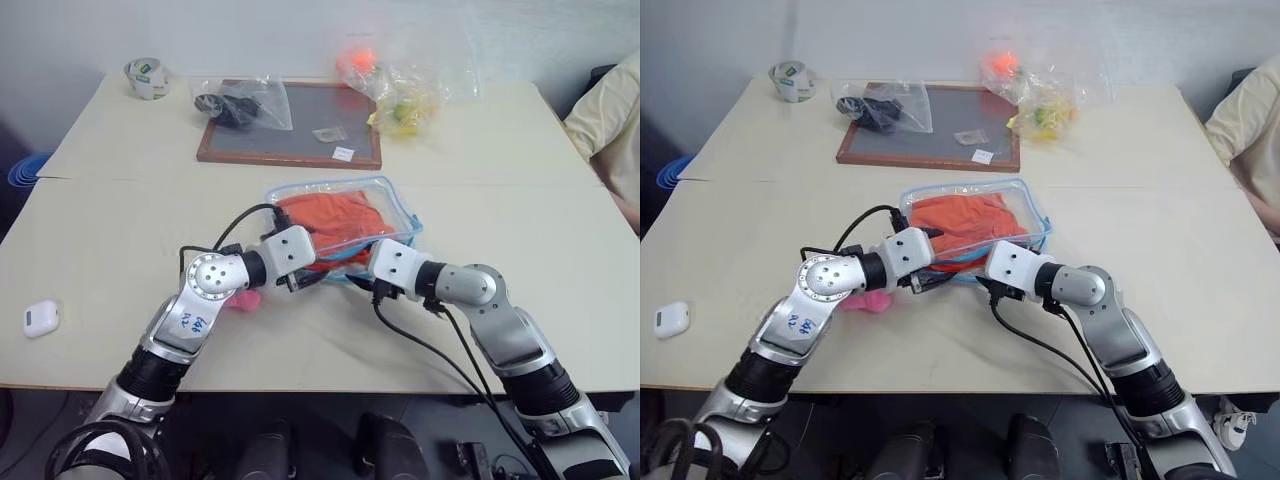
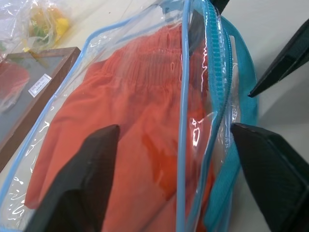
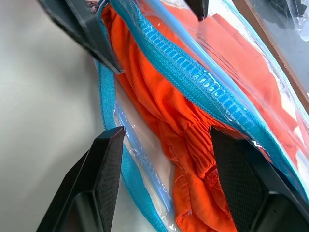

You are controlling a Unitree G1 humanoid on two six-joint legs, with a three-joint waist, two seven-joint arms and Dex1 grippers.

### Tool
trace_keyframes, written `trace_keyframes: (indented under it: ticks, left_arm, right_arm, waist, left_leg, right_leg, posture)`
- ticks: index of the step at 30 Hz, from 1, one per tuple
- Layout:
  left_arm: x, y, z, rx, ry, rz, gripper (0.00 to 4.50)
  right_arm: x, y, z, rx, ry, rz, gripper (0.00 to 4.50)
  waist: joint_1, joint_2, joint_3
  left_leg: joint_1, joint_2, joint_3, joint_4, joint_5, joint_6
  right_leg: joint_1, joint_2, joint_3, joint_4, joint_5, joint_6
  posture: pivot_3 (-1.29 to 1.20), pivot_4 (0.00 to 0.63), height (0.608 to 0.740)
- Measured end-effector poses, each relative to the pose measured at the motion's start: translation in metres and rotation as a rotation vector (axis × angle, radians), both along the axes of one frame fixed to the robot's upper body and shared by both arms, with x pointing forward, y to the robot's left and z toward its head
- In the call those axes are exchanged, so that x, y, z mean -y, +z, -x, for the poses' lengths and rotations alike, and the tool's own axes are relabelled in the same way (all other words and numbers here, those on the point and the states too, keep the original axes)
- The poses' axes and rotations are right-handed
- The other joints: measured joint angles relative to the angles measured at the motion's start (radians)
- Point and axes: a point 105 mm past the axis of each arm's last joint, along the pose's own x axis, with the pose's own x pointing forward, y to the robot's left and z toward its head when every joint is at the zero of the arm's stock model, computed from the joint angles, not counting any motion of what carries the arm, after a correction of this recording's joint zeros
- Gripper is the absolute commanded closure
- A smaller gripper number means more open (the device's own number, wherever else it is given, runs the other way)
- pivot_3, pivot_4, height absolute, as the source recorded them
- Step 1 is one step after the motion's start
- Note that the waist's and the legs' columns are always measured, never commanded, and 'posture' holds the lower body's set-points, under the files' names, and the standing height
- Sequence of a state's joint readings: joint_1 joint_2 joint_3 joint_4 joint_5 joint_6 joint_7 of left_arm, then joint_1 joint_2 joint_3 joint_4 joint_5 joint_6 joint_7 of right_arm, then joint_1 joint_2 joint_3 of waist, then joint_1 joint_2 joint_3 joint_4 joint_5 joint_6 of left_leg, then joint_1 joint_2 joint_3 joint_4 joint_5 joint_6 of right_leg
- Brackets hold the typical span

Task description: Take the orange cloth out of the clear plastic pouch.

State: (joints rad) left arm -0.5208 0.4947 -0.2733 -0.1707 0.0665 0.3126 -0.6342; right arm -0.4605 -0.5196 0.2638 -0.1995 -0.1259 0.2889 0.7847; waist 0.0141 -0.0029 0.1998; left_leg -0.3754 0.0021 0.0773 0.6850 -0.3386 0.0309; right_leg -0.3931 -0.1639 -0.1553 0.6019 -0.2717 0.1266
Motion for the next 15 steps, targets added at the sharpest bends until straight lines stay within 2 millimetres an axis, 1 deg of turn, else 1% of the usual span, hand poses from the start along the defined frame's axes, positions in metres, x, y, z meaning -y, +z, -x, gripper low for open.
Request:
trace_keyframes:
  ticks: [2, 9, 11, 14, 15]
  left_arm:
    - [0.002, 0.004, 0.0, 0.016, -0.006, 0.007, 2.15]
    - [-0.004, 0.013, 0.0, 0.028, 0.022, 0.029, 4.34]
    - [-0.005, 0.017, 0.001, 0.026, 0.034, 0.04, 4.34]
    - [-0.007, 0.023, 0.003, 0.028, 0.049, 0.055, 4.38]
    - [-0.007, 0.024, 0.004, 0.028, 0.049, 0.056, 4.38]
  right_arm:
    - [0.0, 0.001, 0.0, 0.005, -0.002, -0.002, 1.64]
    - [-0.006, 0.0, -0.007, 0.059, 0.012, 0.034, 1.64]
    - [-0.009, -0.001, -0.01, 0.086, 0.022, 0.058, 1.64]
    - [-0.012, -0.003, -0.017, 0.098, 0.018, 0.065, 1.06]
    - [-0.013, -0.003, -0.02, 0.098, 0.014, 0.063, 0.72]
  waist:
    - [0.0, 0.0, 0.0]
    - [-0.003, 0.0, 0.0]
    - [-0.005, 0.0, 0.0]
    - [-0.007, 0.0, 0.0]
    - [-0.008, 0.0, 0.0]
  left_leg:
    - [0.0, 0.0, 0.0, 0.0, 0.0, 0.0]
    - [0.0, 0.0, 0.0, 0.0, 0.0, 0.0]
    - [0.0, 0.0, 0.0, 0.0, 0.0, 0.0]
    - [0.0, 0.0, 0.0, 0.0, 0.0, 0.0]
    - [0.0, 0.0, 0.0, 0.0, 0.0, 0.0]
  right_leg:
    - [0.0, 0.0, 0.0, 0.0, 0.0, 0.0]
    - [0.0, 0.0, 0.0, 0.0, 0.0, 0.0]
    - [0.0, 0.0, 0.0, 0.0, 0.0, 0.0]
    - [0.0, 0.0, 0.0, 0.0, 0.0, 0.0]
    - [0.0, 0.0, 0.0, 0.0, 0.0, 0.0]
  posture:
    - [0.0, 0.15, 0.74]
    - [0.0, 0.15, 0.74]
    - [0.0, 0.15, 0.74]
    - [0.0, 0.15, 0.74]
    - [0.0, 0.15, 0.74]
